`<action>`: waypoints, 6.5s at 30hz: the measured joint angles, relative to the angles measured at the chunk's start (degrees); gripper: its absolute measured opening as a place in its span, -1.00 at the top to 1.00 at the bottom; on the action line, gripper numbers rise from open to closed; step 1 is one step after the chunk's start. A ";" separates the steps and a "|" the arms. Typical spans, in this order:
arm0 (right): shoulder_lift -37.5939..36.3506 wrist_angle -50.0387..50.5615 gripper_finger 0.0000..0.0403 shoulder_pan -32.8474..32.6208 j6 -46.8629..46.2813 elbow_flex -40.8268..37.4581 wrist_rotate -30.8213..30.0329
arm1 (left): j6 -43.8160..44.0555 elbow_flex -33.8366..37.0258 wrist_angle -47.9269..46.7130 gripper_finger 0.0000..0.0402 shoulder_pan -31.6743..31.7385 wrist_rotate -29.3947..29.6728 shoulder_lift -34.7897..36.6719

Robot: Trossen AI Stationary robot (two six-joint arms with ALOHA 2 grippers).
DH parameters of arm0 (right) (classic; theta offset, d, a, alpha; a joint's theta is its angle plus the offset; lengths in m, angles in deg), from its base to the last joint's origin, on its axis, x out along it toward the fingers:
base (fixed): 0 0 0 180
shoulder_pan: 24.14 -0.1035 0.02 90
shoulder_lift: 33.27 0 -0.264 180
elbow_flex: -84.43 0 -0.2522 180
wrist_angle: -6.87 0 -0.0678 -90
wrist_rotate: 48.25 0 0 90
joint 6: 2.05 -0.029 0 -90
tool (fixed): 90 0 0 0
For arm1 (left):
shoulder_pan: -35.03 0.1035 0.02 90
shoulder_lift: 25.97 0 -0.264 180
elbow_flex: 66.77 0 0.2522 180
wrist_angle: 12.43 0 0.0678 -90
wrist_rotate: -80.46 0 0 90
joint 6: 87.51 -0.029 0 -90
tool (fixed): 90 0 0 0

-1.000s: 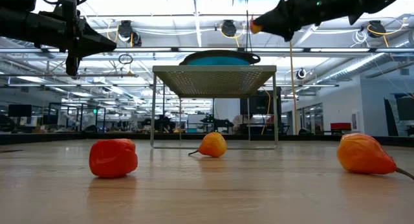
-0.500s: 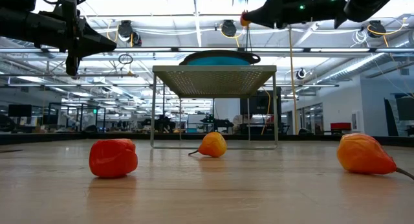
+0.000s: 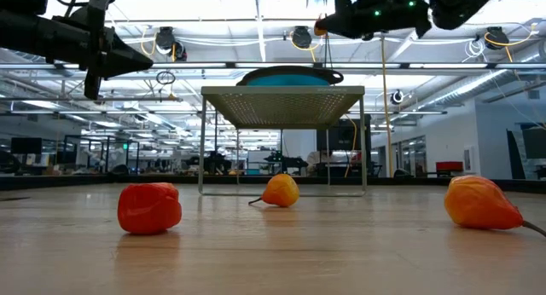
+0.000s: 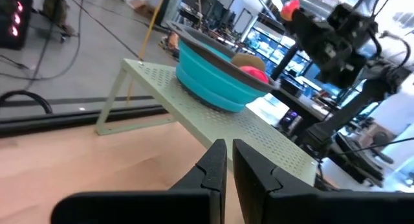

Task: Pick & Place Fruit
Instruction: Put the peach into the blue strainer bowl on the shelf

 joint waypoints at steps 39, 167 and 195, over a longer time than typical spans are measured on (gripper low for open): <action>15.92 41.93 0.44 13.30 -18.76 23.62 28.16 | -1.75 0.00 0.01 0.87 0.00 0.81 0.01; -45.63 36.44 1.00 4.03 -27.70 -22.45 27.96 | 3.48 0.00 -0.01 0.87 0.00 0.54 0.01; -50.72 8.15 1.00 -1.70 -43.03 -39.44 30.33 | -0.83 -0.02 -0.01 0.87 -0.02 0.62 0.01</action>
